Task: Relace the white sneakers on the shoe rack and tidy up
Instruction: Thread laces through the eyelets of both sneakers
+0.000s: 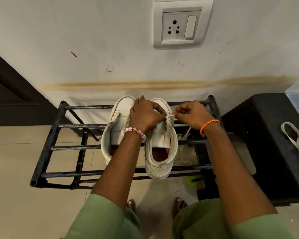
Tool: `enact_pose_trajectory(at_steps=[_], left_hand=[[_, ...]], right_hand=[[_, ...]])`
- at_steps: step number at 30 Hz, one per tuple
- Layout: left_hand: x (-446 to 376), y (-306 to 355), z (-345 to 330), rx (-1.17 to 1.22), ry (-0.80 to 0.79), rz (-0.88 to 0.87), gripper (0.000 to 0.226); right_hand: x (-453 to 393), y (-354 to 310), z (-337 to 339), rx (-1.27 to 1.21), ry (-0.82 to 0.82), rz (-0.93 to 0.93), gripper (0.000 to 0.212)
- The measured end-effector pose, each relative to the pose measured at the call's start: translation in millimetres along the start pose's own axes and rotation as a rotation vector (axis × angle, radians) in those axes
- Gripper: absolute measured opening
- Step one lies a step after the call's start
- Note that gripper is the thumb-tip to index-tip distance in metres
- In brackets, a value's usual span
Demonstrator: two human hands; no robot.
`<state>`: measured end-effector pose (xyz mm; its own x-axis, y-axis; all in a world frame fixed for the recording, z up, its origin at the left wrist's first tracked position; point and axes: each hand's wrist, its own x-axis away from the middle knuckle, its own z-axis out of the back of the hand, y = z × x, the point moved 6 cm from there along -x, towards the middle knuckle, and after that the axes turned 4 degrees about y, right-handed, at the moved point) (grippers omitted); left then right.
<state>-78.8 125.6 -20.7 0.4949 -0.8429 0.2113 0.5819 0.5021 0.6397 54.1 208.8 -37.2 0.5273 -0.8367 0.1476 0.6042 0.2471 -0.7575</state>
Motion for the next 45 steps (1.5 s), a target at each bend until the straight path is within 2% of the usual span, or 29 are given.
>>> enact_pose_trajectory(at_steps=[12,17,22,25,27,31,36,38,40,42,45], left_hand=[[4.3,-0.6,1.9,0.046,0.053,-0.084,0.021],[3.7,-0.7,1.1,0.028,0.09,-0.103,0.018],[-3.9,-1.2,-3.8,-0.108,0.057,-0.148,0.011],[-7.7,0.0,-7.4,-0.125,0.036,-0.155,0.013],[-9.0,0.8,-7.5,-0.086,0.017,-0.179,0.013],[-11.5,4.3,-3.8,-0.121,0.03,-0.255,0.014],[-9.7,3.5,-3.1,0.004,0.049,-0.257,0.018],[-9.2,-2.3,1.0,0.087,0.055,-0.208,0.026],[-8.8,-10.2,-3.2,0.103,-0.06,-0.143,0.051],[-4.2,-14.3,-10.5,0.142,-0.181,-0.079,0.065],[-5.8,-16.1,-17.0,0.193,-0.205,-0.036,0.084]], right_hand=[[1.1,-2.3,-7.8,0.005,-0.043,0.042,0.005],[1.9,1.7,-10.9,-0.168,-0.023,-0.04,0.01],[3.3,4.6,-12.8,-0.288,-0.036,-0.121,0.014],[1.7,-1.6,-13.8,-0.196,-0.032,-0.079,0.011],[0.0,-7.5,-13.5,-0.144,-0.004,-0.031,0.017],[-0.9,-13.7,-21.9,-0.066,-0.038,0.031,0.014],[-1.9,-19.2,-25.2,-0.042,0.011,0.063,0.006],[-0.7,-23.1,-22.8,-0.039,0.034,0.073,0.008],[0.2,-27.2,-20.6,0.002,0.075,0.087,0.008],[2.2,-31.3,-20.4,0.027,0.102,0.1,0.007],[3.6,-39.7,-13.4,-0.022,0.153,0.131,0.007]])
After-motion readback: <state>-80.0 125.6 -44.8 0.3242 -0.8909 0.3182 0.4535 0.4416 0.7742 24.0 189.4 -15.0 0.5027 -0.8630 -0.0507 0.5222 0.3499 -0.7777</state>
